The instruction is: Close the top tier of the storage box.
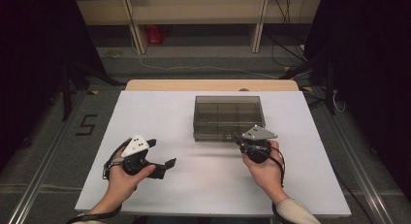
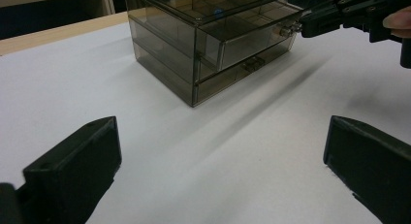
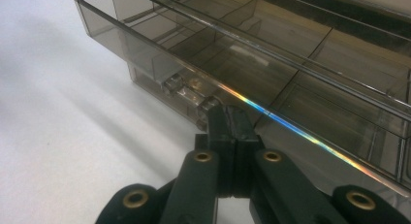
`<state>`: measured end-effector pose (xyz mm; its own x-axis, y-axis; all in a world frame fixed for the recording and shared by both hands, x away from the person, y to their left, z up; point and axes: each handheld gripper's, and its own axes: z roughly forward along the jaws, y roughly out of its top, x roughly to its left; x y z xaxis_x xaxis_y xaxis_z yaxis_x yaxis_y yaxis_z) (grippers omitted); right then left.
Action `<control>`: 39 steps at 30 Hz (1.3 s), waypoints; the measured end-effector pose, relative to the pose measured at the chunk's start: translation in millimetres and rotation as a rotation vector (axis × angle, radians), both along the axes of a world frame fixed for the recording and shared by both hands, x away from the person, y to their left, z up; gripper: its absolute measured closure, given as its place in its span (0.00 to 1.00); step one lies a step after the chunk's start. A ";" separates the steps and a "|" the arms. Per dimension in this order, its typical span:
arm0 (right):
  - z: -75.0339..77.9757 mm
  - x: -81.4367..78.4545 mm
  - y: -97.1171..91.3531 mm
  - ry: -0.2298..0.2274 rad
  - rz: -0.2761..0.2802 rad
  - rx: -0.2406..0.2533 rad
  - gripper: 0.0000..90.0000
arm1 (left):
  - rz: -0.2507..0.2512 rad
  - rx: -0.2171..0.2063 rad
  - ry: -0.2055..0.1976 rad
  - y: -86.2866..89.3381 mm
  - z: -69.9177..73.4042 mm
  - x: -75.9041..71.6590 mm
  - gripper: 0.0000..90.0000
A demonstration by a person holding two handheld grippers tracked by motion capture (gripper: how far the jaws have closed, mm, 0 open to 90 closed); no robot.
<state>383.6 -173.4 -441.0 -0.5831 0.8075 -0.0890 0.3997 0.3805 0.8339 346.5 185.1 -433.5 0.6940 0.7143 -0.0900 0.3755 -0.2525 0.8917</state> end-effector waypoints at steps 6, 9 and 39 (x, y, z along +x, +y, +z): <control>0.8 1.9 0.4 -0.001 -0.006 0.003 1.00 | -0.001 0.001 0.001 0.3 -0.1 0.2 0.00; 0.7 3.0 0.4 -0.001 -0.009 0.005 1.00 | -0.001 0.002 0.000 0.2 0.0 0.2 0.00; 0.2 15.5 2.5 -0.013 -0.034 0.008 1.00 | 0.000 0.004 0.001 0.4 -0.9 0.7 0.00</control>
